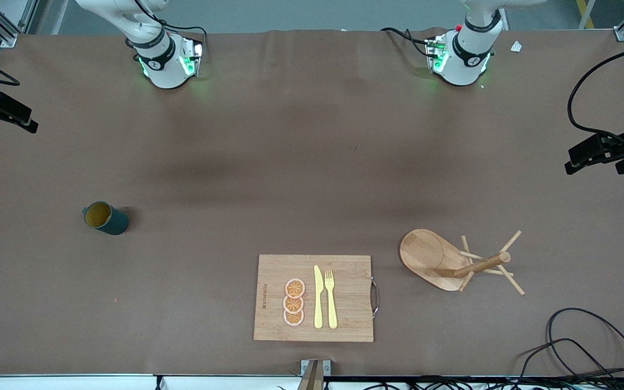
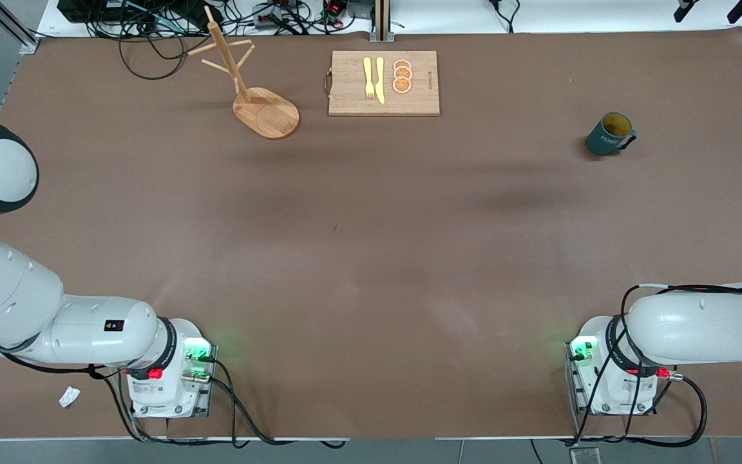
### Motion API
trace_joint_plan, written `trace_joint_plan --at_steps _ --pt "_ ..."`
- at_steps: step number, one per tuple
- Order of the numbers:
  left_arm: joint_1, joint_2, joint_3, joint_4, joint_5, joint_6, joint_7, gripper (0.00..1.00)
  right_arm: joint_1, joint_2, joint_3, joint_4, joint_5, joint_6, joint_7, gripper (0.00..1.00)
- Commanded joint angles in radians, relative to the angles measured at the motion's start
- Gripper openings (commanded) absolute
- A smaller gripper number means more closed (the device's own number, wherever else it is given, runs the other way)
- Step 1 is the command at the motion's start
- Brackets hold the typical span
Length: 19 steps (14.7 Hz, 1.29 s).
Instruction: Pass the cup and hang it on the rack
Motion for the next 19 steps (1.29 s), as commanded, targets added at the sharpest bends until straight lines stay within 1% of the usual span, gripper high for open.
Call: trace_joint_plan --at_steps 1,7,10,11,13,15,16,19 --pt "0.003 -0.023 0.000 -0.020 0.013 0.007 0.021 1.00 0.007 -0.007 -0.003 -0.007 0.015 0.001 0.021 1.00" --pt "0.001 -0.023 0.001 -0.022 0.016 0.007 0.020 1.00 0.013 -0.002 -0.003 -0.008 0.015 0.001 0.025 1.00" --pt "0.000 -0.023 0.001 -0.022 0.018 0.007 0.020 1.00 0.006 0.027 -0.003 -0.005 0.015 0.006 0.023 1.00" --pt "0.000 -0.023 0.001 -0.022 0.016 0.007 0.020 1.00 -0.001 0.044 -0.003 -0.005 0.015 0.011 0.022 1.00" --pt "0.000 -0.023 0.001 -0.022 0.018 0.007 0.021 1.00 -0.016 0.119 -0.009 -0.003 0.009 0.061 0.011 1.00" --pt "0.000 -0.023 0.001 -0.022 0.016 0.007 0.021 1.00 -0.065 0.188 -0.007 -0.005 0.015 0.092 0.000 1.00" --pt "0.000 -0.023 0.001 -0.022 0.016 0.007 0.021 1.00 -0.068 0.219 -0.007 -0.006 0.015 0.099 -0.036 1.00" --pt "0.001 -0.023 0.001 -0.022 0.016 0.006 0.021 1.00 -0.070 0.292 -0.007 -0.039 0.017 0.197 -0.153 1.00"
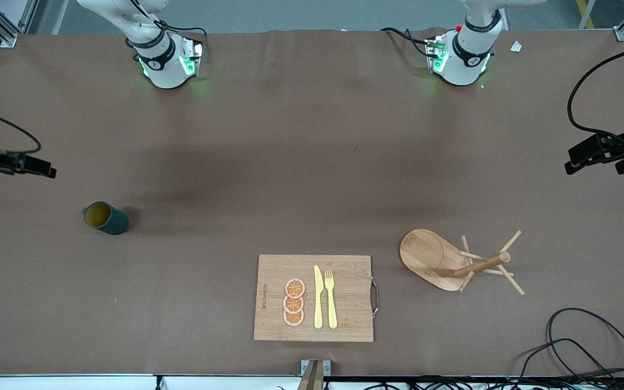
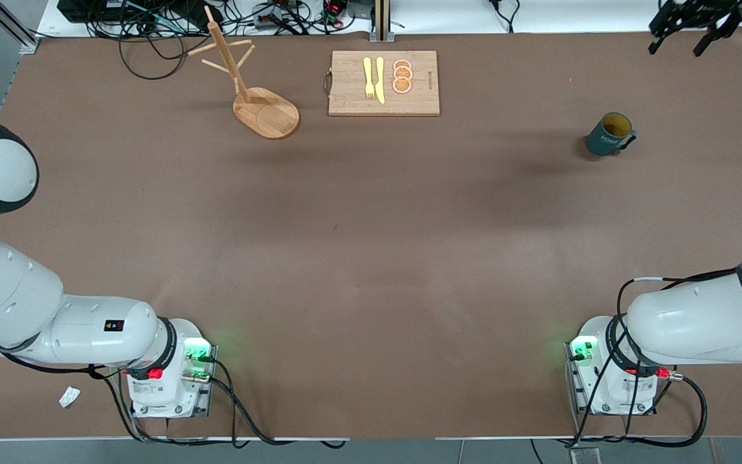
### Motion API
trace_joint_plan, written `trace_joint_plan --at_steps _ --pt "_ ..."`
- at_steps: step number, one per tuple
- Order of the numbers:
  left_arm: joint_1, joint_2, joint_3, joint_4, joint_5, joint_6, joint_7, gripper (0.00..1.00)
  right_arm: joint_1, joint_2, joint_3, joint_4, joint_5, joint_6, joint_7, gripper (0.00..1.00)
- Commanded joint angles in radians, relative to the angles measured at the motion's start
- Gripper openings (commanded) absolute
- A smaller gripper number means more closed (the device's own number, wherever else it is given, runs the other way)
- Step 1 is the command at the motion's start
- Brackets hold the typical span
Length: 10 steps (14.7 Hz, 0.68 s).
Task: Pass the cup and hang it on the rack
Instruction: 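Lower the right gripper onto the teal mug rim and grasp it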
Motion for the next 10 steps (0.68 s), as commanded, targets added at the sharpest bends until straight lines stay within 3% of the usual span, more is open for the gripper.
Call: trace_joint_plan --at_steps 1,7,10 --pt "0.001 -0.023 0.001 -0.021 0.018 0.007 0.021 1.00 -0.015 0.057 0.008 -0.015 0.009 0.062 -0.128 1.00" --pt "0.000 -0.023 -0.001 -0.022 0.016 0.007 0.021 1.00 -0.103 0.172 0.010 -0.095 0.018 0.274 -0.611 1.00" --pt "-0.002 -0.023 -0.001 -0.022 0.018 0.007 0.020 1.00 -0.124 0.190 0.010 -0.216 0.070 0.448 -0.745 1.00"
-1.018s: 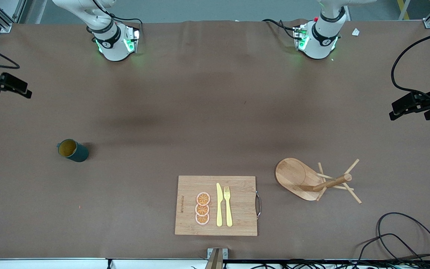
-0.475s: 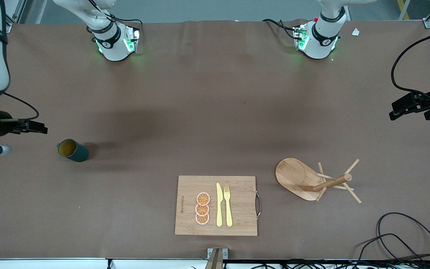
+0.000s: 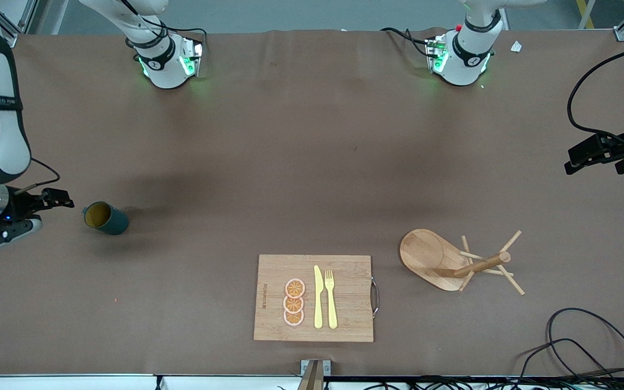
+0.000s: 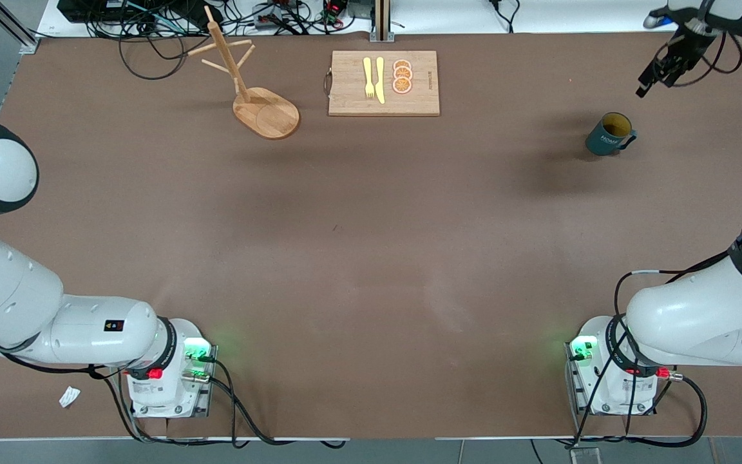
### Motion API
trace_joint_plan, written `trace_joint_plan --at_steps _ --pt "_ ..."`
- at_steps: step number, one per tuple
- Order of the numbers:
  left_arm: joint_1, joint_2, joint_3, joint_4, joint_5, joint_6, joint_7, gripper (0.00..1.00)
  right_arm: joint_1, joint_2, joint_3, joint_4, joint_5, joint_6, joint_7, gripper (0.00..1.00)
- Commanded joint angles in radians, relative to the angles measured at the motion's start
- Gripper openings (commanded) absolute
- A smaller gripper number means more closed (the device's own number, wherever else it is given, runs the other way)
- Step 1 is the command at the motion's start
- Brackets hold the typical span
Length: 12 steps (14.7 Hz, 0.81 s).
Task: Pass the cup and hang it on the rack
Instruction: 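Lower the right gripper onto the teal mug rim and grasp it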
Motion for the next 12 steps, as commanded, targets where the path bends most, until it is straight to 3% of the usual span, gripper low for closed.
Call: trace_joint_plan --at_steps 1,6,12 --pt "0.000 -0.023 0.001 -0.022 0.018 0.006 0.021 1.00 -0.014 -0.009 0.012 -0.139 0.030 0.171 -0.085 1.00" --pt "0.002 -0.023 0.001 -0.022 0.018 0.005 0.021 1.00 0.003 0.014 0.026 -0.210 0.030 0.332 -0.085 0.92" --pt "0.002 -0.023 -0.001 -0.022 0.030 0.004 0.021 1.00 0.012 0.048 0.028 -0.248 0.030 0.438 -0.150 0.60"
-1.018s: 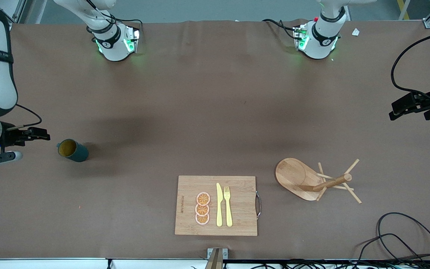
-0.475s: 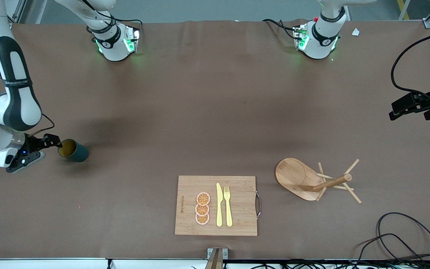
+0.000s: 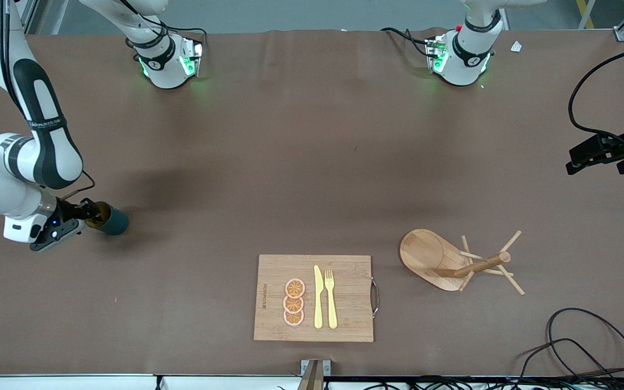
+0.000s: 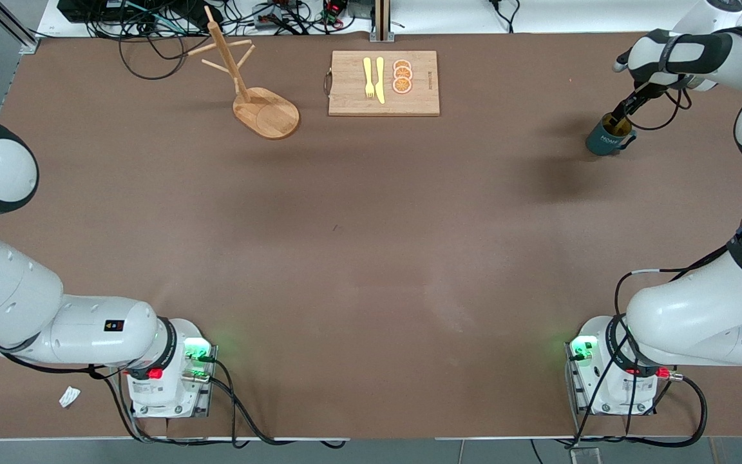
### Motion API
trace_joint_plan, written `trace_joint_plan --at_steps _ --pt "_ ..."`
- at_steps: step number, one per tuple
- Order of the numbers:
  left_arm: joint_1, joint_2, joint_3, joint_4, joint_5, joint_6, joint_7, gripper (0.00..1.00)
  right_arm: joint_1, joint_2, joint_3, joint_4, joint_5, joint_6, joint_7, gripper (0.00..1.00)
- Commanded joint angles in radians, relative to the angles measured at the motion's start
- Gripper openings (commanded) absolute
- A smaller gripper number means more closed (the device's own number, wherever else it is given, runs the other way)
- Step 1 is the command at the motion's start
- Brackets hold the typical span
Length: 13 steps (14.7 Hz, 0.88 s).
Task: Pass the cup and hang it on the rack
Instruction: 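Lower the right gripper onto the teal mug rim and grasp it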
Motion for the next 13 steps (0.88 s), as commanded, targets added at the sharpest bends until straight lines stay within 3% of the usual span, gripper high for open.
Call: trace_joint_plan --at_steps 1,3,4,8,13 --pt "0.001 -0.023 -0.001 -0.021 0.019 0.005 0.021 1.00 -0.003 0.014 -0.002 -0.028 0.021 0.044 -0.068 0.43" --pt "0.000 -0.023 -0.001 -0.021 0.019 0.004 0.021 1.00 -0.003 0.013 -0.002 -0.028 0.021 0.038 -0.070 0.07" --pt "0.000 -0.023 -0.001 -0.021 0.019 0.005 0.021 1.00 -0.003 0.011 -0.002 -0.027 0.021 0.033 -0.065 0.01" --pt "0.001 -0.023 -0.001 -0.021 0.019 0.004 0.021 1.00 0.045 -0.026 0.000 -0.004 0.021 -0.075 -0.035 0.00" --pt "0.001 -0.023 -0.001 -0.021 0.019 0.005 0.021 1.00 0.235 -0.135 0.001 -0.001 0.022 -0.243 0.352 0.00"
